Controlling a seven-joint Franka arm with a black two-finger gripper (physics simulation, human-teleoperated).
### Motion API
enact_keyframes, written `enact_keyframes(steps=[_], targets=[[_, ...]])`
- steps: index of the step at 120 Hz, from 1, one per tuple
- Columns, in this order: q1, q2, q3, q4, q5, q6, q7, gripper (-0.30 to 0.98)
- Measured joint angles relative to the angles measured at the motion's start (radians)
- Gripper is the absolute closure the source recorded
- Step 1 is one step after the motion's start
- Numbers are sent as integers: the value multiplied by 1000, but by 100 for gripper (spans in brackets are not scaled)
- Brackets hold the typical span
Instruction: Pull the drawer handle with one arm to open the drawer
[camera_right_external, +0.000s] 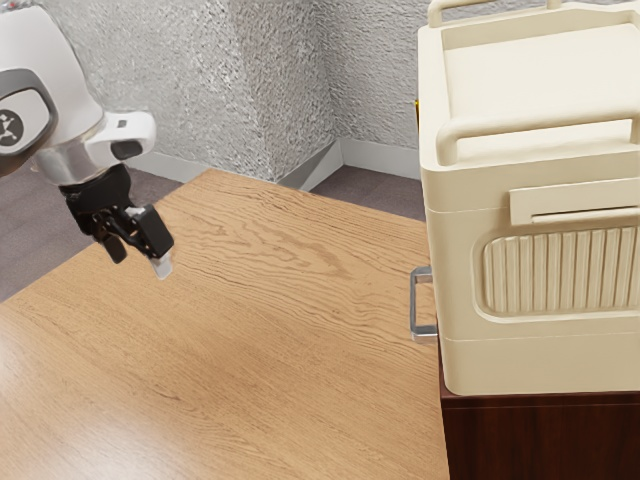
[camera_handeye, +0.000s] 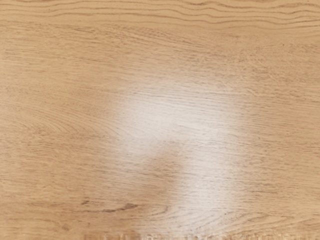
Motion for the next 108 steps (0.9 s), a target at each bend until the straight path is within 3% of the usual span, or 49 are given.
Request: enact_keyframes(steps=[12,36,52,70,108], targets=[[70,-28,-40,-118,-93,123,-27,0],[91,-18,-128,-149,-424,362,-56,0],[89,20,-184,-149,-561,455,-67,0],[83,62,-257,-161,-645,518,-75,0],[80,108,-390,-173,-710,592,-85,0]])
